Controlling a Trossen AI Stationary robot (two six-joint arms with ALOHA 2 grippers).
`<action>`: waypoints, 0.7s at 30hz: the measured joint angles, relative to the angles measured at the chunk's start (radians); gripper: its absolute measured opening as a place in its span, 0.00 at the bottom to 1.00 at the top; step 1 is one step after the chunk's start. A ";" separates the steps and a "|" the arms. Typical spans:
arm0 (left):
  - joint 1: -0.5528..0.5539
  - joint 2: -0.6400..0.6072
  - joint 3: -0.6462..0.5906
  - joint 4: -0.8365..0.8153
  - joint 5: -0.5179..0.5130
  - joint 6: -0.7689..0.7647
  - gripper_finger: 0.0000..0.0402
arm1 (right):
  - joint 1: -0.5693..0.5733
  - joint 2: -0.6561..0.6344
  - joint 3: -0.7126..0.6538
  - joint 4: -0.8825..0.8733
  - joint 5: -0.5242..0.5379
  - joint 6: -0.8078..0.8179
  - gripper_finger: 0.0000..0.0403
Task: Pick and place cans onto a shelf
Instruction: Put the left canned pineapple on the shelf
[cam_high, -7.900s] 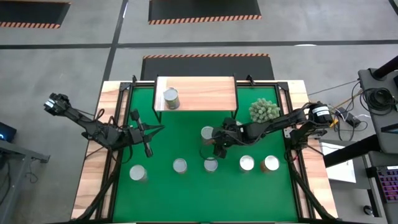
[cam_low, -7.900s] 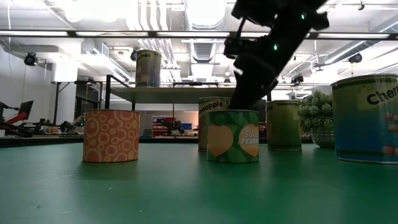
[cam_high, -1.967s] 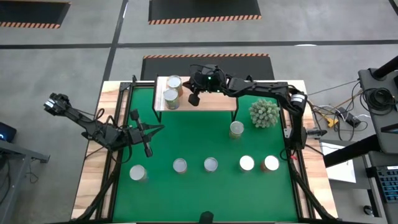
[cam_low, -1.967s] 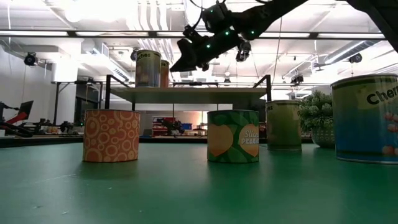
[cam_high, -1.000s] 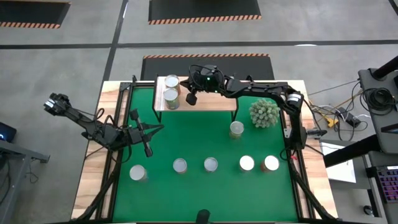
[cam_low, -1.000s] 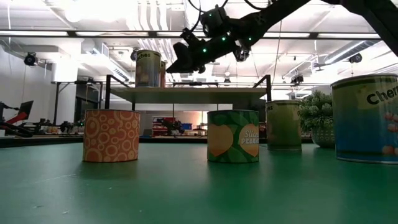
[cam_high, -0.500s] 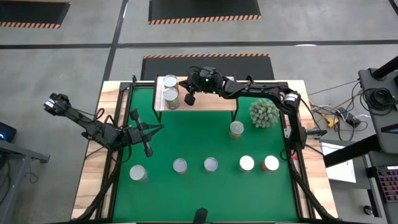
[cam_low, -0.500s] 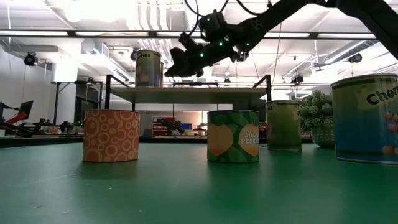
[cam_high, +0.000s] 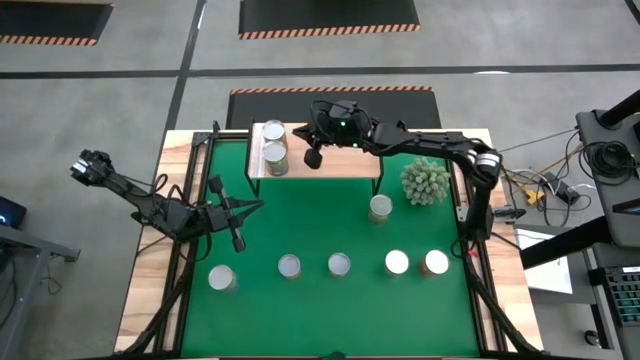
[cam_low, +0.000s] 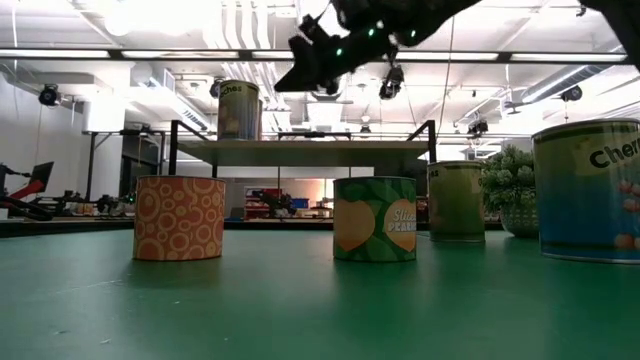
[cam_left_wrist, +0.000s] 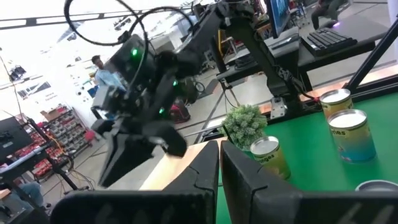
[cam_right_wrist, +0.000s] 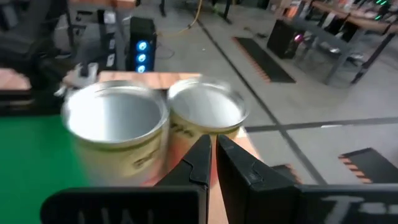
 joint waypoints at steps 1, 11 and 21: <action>0.000 0.000 0.000 0.000 -0.010 0.000 0.00 | 0.009 -0.016 0.000 -0.037 0.000 0.000 0.03; 0.000 0.000 0.000 0.008 -0.060 0.000 0.00 | 0.078 -0.063 -0.013 -0.195 0.005 0.010 0.03; 0.000 0.000 0.000 0.013 -0.061 0.000 0.00 | 0.080 0.065 -0.012 -0.095 0.097 -0.006 0.03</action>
